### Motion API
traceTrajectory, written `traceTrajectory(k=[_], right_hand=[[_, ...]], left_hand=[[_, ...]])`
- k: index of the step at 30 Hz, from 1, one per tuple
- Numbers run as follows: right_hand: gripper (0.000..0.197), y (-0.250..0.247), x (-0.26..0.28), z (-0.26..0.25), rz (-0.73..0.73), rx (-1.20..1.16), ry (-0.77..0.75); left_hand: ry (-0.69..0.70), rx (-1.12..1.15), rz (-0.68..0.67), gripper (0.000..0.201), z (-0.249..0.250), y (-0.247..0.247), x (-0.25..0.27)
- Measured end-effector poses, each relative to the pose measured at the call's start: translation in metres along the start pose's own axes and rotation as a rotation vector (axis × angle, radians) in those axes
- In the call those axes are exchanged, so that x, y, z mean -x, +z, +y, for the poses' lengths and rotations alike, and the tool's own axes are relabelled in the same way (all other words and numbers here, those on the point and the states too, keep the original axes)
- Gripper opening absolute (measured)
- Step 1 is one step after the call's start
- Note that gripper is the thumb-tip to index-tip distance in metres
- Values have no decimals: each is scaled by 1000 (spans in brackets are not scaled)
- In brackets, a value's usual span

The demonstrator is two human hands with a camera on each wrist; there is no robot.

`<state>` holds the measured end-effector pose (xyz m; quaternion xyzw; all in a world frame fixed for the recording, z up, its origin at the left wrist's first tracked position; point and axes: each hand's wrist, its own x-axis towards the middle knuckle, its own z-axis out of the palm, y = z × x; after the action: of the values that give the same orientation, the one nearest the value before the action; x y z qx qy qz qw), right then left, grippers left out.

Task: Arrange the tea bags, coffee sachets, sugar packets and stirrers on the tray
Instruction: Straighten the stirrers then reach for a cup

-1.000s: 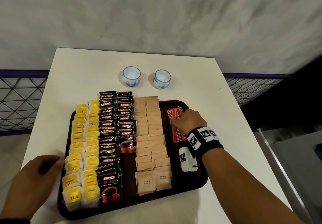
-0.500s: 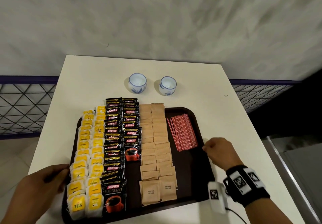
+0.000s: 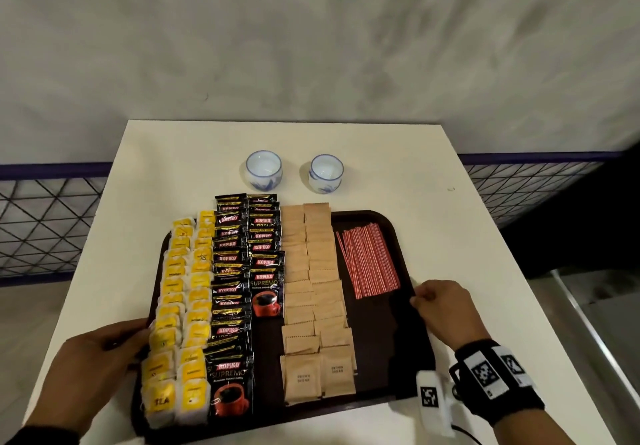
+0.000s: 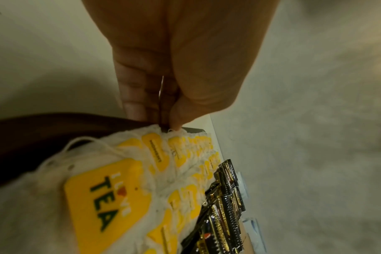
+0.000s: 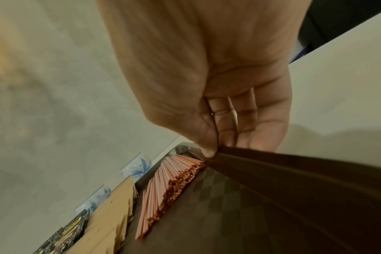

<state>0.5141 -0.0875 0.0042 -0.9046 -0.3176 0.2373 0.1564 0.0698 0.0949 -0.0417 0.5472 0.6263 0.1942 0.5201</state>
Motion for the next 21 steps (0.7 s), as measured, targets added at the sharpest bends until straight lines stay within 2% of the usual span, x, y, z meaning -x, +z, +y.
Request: traceTrajectory(k=[4,10,15,21], right_hand=[[9,-2,-6,0,-12,-30,-10],[7,-5,-18,3,-40,-80,1],[10,-8,-23,4,-49,-75,-26],[18,-18,-37,1,-181,-88,-2]], left_hand=[[-40,3,41,17,0,0,-6],[-92,-14,114,18,-40,-7,-36],[-121,-18,121,17,-24,1,-33],[-143,-18,120,21,-4,5,-21]])
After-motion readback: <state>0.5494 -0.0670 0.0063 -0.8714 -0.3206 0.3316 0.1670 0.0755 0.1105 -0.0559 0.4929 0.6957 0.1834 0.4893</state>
